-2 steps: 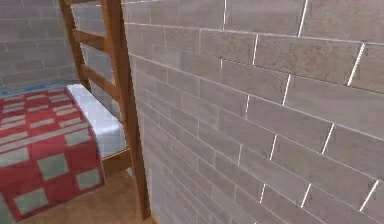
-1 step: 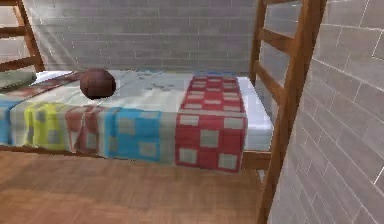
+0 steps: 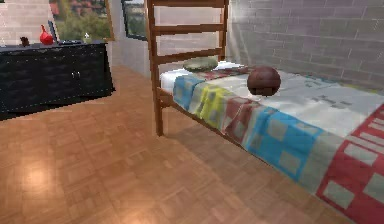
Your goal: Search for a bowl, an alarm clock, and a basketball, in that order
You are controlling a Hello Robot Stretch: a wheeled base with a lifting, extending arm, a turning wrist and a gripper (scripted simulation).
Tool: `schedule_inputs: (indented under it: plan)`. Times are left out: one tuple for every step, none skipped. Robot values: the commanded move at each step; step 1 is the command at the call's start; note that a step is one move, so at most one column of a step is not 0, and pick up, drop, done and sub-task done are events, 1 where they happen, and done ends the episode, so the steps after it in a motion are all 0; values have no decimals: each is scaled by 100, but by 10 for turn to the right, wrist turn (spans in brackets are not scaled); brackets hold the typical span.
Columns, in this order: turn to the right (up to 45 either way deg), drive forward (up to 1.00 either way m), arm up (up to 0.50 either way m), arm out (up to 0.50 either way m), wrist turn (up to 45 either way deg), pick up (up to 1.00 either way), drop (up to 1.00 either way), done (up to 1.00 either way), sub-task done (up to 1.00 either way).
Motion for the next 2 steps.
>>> schedule_inputs:
  plan:
    - [-270,0,0,0,0,0,0,0,0]
    - [0,80,0,0,0,0,0,0,0]
